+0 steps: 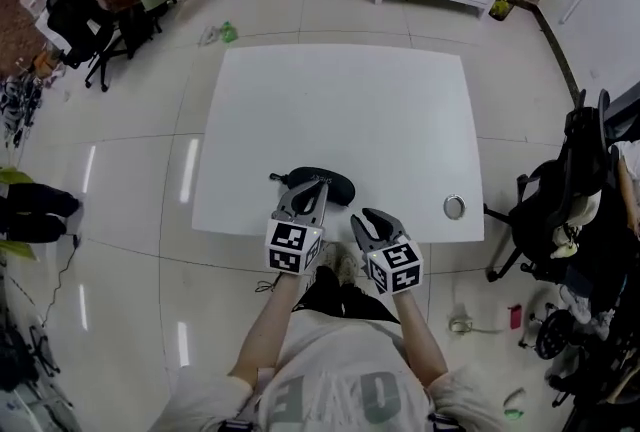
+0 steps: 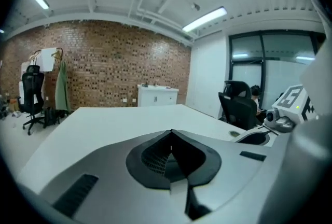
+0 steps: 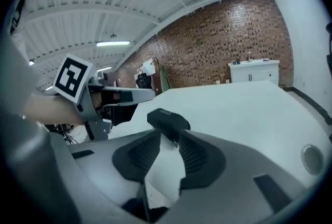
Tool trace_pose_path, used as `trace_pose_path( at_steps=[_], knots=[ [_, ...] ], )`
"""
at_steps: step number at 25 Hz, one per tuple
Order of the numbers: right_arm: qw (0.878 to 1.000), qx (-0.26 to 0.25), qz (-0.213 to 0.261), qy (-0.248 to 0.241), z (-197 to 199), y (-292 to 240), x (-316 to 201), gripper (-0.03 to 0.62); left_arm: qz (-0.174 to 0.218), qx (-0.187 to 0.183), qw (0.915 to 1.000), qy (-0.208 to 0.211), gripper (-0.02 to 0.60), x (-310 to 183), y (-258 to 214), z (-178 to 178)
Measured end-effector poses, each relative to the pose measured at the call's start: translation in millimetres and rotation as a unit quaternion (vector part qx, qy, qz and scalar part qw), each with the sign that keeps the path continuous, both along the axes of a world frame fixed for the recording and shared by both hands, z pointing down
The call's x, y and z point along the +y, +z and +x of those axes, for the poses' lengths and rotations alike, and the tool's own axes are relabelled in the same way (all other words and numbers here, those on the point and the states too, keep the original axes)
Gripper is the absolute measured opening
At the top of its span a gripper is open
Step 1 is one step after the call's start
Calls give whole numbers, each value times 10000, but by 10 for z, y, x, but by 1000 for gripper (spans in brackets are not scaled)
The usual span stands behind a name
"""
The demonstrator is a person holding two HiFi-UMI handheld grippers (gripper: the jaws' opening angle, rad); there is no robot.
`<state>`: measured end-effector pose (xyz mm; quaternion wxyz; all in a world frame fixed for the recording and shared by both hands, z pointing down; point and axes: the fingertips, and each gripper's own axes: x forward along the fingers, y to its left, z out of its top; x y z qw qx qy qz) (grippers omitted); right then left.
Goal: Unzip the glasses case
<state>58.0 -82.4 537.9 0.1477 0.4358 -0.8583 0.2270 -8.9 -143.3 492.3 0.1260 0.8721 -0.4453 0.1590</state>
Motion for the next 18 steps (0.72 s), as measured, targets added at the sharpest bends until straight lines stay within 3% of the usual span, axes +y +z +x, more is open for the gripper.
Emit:
trace_pose_path(
  at_steps=[2, 6, 12, 15, 18],
  knots=[
    [9985, 345, -320, -297, -119, 221, -117, 109, -358, -343, 9986, 187, 2, -170, 210, 53],
    [9879, 1176, -813, -602, -248, 572, -234, 109, -936, -854, 9907, 504, 2, -301, 519, 101],
    [9758, 1841, -874, -796, -273, 703, -390, 107, -1332, -586, 9884, 425, 2, -487, 627, 150],
    [9763, 1797, -1014, -646, -257, 715, -431, 106, -1286, -572, 9890, 456, 2, -481, 631, 170],
    [9748, 1819, -1008, -810, -256, 709, -429, 23, -1285, -513, 9893, 469, 2, -473, 638, 161]
  ],
)
